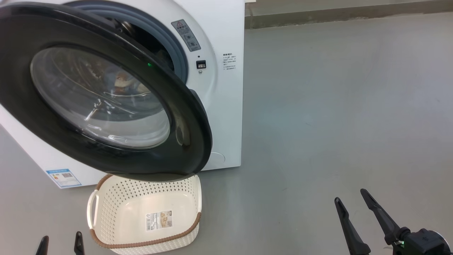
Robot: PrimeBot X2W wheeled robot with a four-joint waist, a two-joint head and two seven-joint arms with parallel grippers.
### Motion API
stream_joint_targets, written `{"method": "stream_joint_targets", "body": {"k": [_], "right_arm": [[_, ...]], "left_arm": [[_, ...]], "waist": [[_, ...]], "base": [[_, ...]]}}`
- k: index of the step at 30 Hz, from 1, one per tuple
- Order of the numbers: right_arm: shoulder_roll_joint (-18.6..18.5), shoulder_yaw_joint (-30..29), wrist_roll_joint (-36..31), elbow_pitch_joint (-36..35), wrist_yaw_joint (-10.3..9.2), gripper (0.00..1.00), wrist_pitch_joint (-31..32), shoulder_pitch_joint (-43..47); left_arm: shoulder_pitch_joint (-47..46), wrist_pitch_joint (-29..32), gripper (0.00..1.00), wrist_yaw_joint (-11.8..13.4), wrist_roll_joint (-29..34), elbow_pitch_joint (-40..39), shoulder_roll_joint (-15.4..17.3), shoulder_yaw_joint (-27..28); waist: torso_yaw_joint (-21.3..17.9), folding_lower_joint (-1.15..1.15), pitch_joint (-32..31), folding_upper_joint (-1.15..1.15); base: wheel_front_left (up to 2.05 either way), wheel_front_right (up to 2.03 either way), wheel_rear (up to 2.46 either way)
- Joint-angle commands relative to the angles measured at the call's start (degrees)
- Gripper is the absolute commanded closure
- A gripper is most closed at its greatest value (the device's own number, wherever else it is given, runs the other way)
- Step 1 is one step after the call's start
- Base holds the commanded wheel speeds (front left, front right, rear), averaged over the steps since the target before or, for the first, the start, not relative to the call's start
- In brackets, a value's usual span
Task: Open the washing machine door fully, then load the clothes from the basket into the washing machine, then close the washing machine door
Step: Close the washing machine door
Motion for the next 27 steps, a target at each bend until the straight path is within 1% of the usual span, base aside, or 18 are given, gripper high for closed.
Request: {"method": "stream_joint_targets", "body": {"k": [1,13,15,16,22,27], "right_arm": [[-1.0,1.0,-0.2,-1.2,0.51,0.0,-0.3,-0.8],[-1.1,1.3,0.0,-0.8,0.51,0.0,-0.3,-1.1],[-1.0,1.2,0.0,-0.7,0.51,0.87,-0.3,-1.2],[-1.1,1.5,0.3,-0.5,0.51,1.0,-0.3,-1.1],[-1.5,2.0,1.1,0.3,0.51,1.0,-0.3,-1.1],[-2.6,2.8,1.9,1.4,0.51,1.0,-0.3,-1.9]], "left_arm": [[-1.7,-0.6,0.0,-0.5,0.2,-0.7,0.4,1.8],[-2.3,-0.7,0.0,-0.4,0.6,-0.4,0.4,1.0],[-2.4,-0.7,0.0,-0.4,0.7,-0.3,0.4,0.9],[-2.5,-0.7,0.0,-0.4,0.7,-0.3,0.4,0.8],[-2.9,-0.7,0.0,-0.4,1.1,-0.2,0.5,0.5],[-3.5,-0.7,0.0,-0.5,1.7,-0.3,0.3,-0.2]], "waist": [[0.0,0.01,-0.1,0.0],[0.3,0.01,-0.1,0.0],[0.4,0.01,-0.1,0.0],[0.4,0.01,-0.1,0.0],[0.7,0.01,-0.2,0.0],[1.6,0.01,-0.1,0.0]], "base": [[0.0,0.0,0.0],[0.0,0.0,0.0],[0.0,0.0,0.0],[0.0,0.0,0.0],[0.0,0.0,0.0],[0.0,0.0,0.0]]}}
